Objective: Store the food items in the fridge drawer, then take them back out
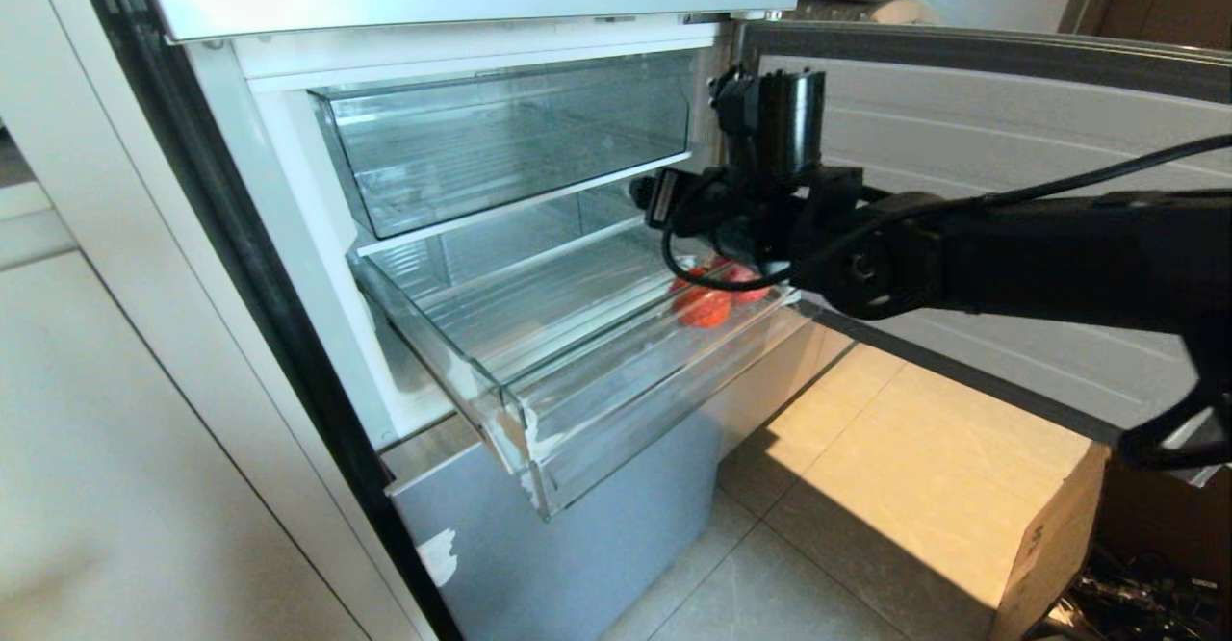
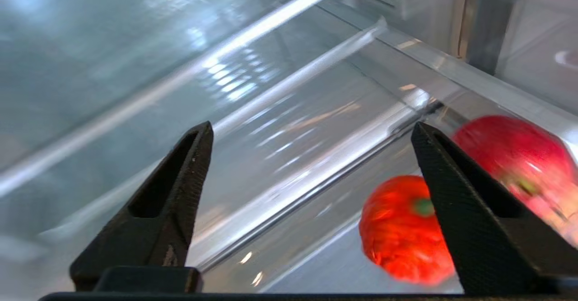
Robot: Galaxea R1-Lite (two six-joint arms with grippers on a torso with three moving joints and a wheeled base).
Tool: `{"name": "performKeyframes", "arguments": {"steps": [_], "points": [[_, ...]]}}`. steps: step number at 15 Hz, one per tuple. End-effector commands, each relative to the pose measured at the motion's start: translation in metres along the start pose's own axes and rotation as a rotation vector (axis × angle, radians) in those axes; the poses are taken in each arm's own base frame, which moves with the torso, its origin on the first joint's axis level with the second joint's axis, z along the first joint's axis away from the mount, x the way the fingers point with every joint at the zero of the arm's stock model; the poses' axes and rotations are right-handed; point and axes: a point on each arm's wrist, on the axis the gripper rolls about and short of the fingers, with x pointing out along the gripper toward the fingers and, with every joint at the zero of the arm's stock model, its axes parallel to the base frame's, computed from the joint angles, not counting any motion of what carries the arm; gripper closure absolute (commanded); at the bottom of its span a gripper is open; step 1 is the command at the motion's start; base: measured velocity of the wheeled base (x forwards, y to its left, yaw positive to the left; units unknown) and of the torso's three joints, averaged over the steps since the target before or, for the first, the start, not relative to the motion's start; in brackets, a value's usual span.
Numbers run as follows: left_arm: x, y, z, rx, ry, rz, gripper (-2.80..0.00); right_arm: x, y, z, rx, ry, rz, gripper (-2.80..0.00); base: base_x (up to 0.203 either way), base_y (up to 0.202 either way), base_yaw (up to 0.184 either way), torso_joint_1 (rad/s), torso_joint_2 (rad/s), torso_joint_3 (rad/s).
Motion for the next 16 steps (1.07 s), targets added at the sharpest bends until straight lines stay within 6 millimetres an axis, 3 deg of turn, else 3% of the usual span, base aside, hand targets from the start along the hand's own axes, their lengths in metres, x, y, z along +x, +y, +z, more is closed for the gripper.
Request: {"name": "performKeyframes", "arguments": {"steps": [1,5,8,9,12,16], "points": [[0.0,0.0,0.0,0.0,0.002,0.0,0.0,-0.056,0.006,0.049,0.039,-0.017,0.053,-2.8,0.0,0.0,0.0,0.0,0.0,0.0],[0.0,0.0,0.0,0.0,0.001,0.0,0.0,-0.121,-0.015,0.053,0.016,0.122,0.028,-2.8,0.0,0.0,0.0,0.0,0.0,0.0],[0.0,0.0,0.0,0.0,0.001,0.0,0.0,-0.168,-0.042,0.035,0.046,0.291,-0.057,-2.8,0.0,0.0,0.0,0.0,0.0,0.0],[0.0,0.0,0.0,0.0,0.001,0.0,0.0,-0.18,-0.05,0.029,0.053,0.325,-0.076,0.0,0.0,0.0,0.0,0.0,0.0,0.0],[0.0,0.0,0.0,0.0,0.001,0.0,0.0,-0.198,-0.067,0.006,0.036,0.414,-0.117,0.0,0.0,0.0,0.0,0.0,0.0,0.0],[0.0,0.0,0.0,0.0,0.0,0.0,0.0,-0.174,-0.071,-0.034,-0.012,0.565,-0.15,0.0,0.0,0.0,0.0,0.0,0.0,0.0]]}}
